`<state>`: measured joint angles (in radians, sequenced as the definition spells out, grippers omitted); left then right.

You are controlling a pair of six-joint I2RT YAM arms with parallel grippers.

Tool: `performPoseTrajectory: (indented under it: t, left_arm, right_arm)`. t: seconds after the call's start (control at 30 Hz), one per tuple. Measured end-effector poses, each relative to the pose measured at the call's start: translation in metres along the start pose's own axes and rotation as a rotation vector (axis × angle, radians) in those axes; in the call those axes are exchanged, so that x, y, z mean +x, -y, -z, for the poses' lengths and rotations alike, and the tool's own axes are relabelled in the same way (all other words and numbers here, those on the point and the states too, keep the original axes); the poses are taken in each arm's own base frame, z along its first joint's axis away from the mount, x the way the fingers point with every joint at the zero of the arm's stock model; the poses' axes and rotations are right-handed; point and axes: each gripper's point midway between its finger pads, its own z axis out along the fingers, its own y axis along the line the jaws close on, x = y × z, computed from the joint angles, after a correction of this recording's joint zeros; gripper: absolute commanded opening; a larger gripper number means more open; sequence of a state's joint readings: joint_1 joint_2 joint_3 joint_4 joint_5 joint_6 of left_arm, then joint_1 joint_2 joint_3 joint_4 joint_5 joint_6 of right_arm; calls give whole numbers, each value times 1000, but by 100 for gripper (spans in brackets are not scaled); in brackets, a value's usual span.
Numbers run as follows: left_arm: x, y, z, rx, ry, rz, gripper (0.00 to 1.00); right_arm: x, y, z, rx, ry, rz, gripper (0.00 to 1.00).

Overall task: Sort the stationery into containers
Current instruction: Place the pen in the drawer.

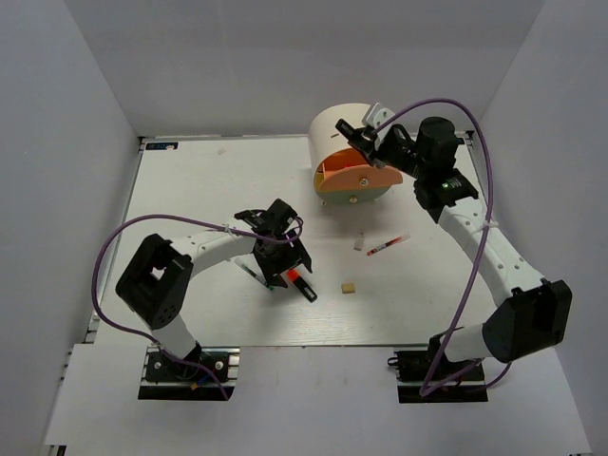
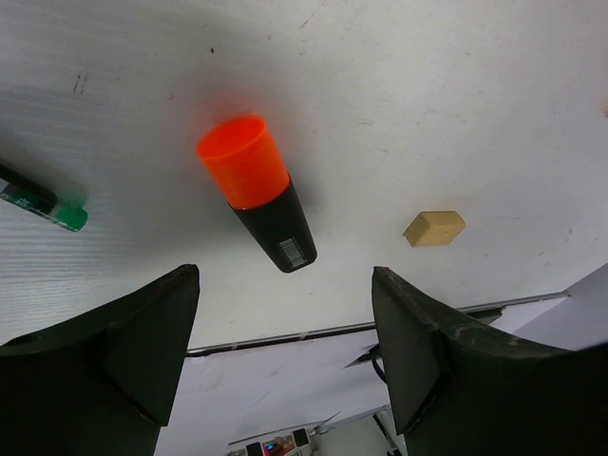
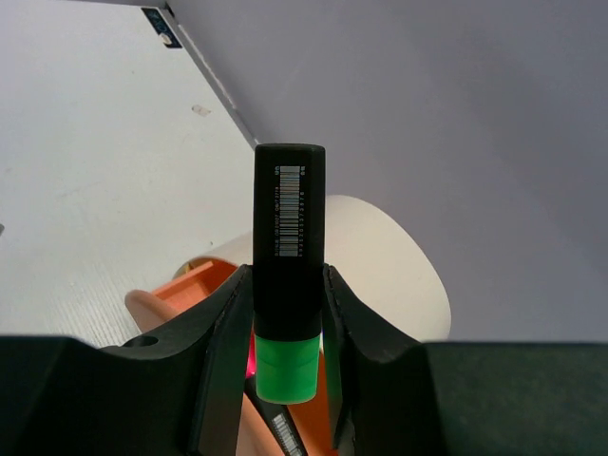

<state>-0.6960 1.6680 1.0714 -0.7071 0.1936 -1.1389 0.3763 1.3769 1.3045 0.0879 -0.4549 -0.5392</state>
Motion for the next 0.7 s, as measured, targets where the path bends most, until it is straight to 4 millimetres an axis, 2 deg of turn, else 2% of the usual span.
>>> performPoseTrajectory:
  t: [0.13,0.33,0.57,0.7]
  left_arm:
    - [1,-1,-5,-4,-10,6,83]
    - [5,-2,-12,-12,-26,7,83]
    - [6,-3,-17,-20,-39,11,84]
    - [7,-6,-21,-30,-48,15,84]
  right_arm:
    - [19,3,-3,-39,-12,0,2]
    - [42,2,-9,-138,-25,-22,12]
    - [59,6,-9,-195,-52,-49,37]
    - [70,2,-8,-216,-76,-74,46]
